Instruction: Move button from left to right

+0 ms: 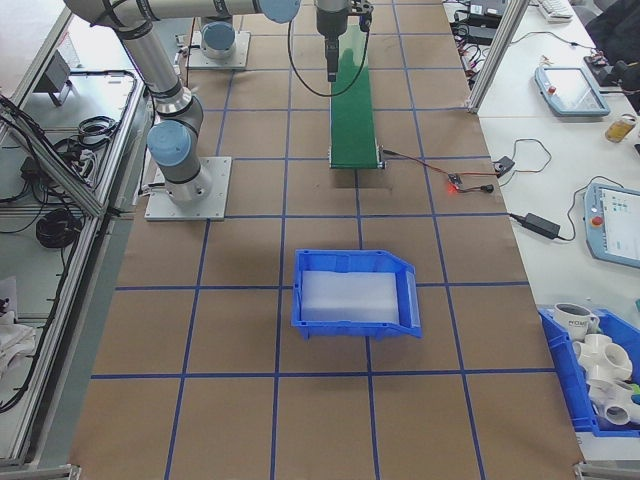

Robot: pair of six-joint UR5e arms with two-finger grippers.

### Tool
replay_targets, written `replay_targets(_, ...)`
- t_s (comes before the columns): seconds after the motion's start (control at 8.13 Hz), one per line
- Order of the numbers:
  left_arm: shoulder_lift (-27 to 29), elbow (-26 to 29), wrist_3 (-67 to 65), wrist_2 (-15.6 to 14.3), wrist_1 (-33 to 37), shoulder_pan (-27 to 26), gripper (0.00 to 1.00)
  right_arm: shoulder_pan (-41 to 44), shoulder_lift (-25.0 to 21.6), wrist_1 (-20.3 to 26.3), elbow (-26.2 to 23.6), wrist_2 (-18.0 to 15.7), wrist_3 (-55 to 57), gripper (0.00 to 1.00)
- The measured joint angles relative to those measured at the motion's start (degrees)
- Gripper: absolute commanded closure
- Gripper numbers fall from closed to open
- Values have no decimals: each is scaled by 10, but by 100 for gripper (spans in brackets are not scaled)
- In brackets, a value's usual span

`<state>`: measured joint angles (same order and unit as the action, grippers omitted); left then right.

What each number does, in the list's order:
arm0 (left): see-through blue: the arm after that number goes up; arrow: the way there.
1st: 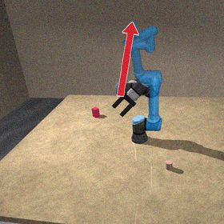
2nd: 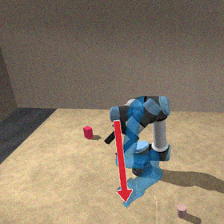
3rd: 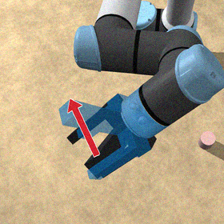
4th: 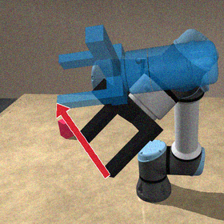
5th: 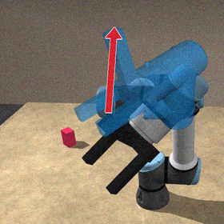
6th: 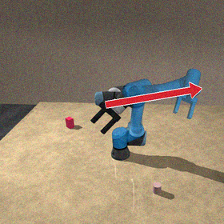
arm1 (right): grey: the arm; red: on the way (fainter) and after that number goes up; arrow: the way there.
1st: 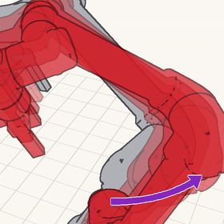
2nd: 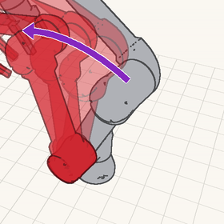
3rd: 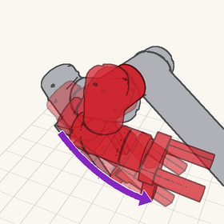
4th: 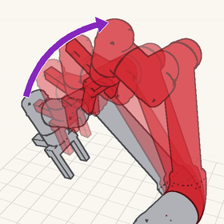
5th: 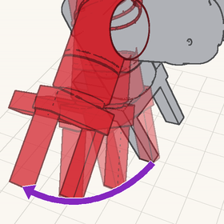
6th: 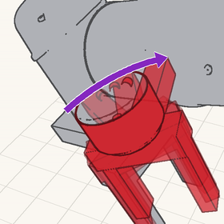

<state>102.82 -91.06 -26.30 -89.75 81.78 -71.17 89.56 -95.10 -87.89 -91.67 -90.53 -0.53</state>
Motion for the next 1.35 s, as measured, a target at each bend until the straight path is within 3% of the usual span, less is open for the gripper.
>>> replay_targets(0.25,-4,-21,-166,5,-6,-3,88,0,0,0,0,0,0,0)
replay_targets(0.74,-4,-82,-399,7,-99,-36,87,0,1,0,-1,0,0,0)
replay_targets(1.23,3,-114,-434,9,-161,-55,87,0,0,0,-1,0,0,0)
replay_targets(1.35,5,-117,-435,22,-163,-56,87,0,0,0,-1,0,0,0)
